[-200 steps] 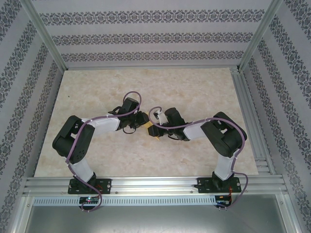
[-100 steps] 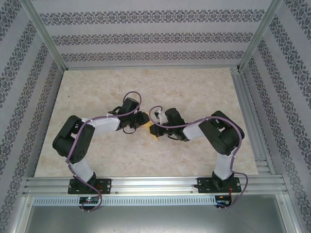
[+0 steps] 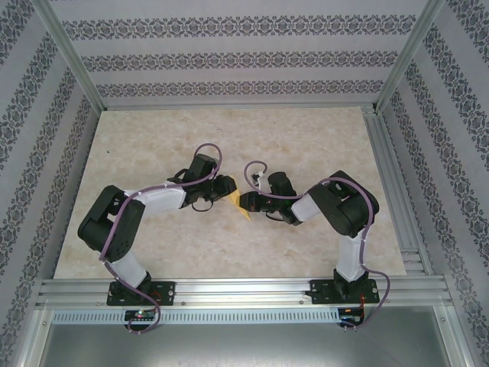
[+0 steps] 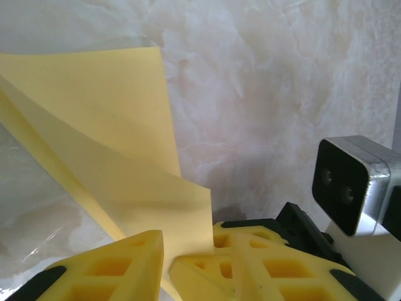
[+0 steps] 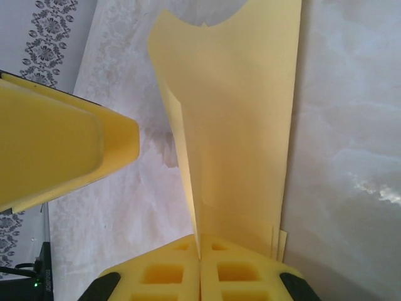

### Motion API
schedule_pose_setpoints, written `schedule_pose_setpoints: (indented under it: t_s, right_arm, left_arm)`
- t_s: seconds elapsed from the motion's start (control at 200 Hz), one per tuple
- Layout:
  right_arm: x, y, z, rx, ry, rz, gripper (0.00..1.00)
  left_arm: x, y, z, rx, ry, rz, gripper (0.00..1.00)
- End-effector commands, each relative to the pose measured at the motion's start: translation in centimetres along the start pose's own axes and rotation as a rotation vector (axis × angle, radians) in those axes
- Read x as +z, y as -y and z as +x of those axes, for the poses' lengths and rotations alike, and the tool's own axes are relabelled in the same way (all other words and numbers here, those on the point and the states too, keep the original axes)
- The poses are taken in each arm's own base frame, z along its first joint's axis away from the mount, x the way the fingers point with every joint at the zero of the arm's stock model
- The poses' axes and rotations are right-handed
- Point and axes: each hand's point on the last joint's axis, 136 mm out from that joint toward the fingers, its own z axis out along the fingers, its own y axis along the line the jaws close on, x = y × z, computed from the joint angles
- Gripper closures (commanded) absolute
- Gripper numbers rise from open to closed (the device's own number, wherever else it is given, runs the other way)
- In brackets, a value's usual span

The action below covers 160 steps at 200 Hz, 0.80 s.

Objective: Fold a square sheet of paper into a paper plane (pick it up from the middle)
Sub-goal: Fold the wing for the fifth time at the center of the table.

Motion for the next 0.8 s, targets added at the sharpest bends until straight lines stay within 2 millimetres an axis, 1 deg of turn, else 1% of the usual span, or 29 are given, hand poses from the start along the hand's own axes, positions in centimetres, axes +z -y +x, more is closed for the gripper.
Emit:
schedule_pose_setpoints:
  t_s: [0.0,0.145,0.29,0.56,0.684,0.794]
  right_arm:
    - [0.0,0.7,0.7,0.029,-0.025,0.003,0.93]
    - [0.1,1.6,1.6,0.011,-0.072,0.049,0.93]
    - [0.0,2.2,1.9,0.000,-0.090,0.074,0.93]
    - [0.1,2.3,2.2,0.007,-0.106,0.079,0.91]
    - [0.1,2.1,2.2,0.014,-0.111,0.076,0.87]
    - [0.0,1.4,1.8,0.017,-0.111,0.056,0.83]
  left_arm:
    - [0.7,0.9,0.1,0.045,-0.009,0.047,0.66]
    - [1.3,1.3,-0.1,0.047,-0.023,0.059,0.66]
    - [2.1,0.5,0.1,0.038,-0.036,0.032,0.68]
    - [2.7,-1.2,0.1,0.038,-0.029,-0.034,0.71]
    - [3.0,-1.5,0.2,0.040,-0.034,-0.040,0.71]
    - [3.3,-1.9,0.3,0.040,-0.039,-0.046,0.71]
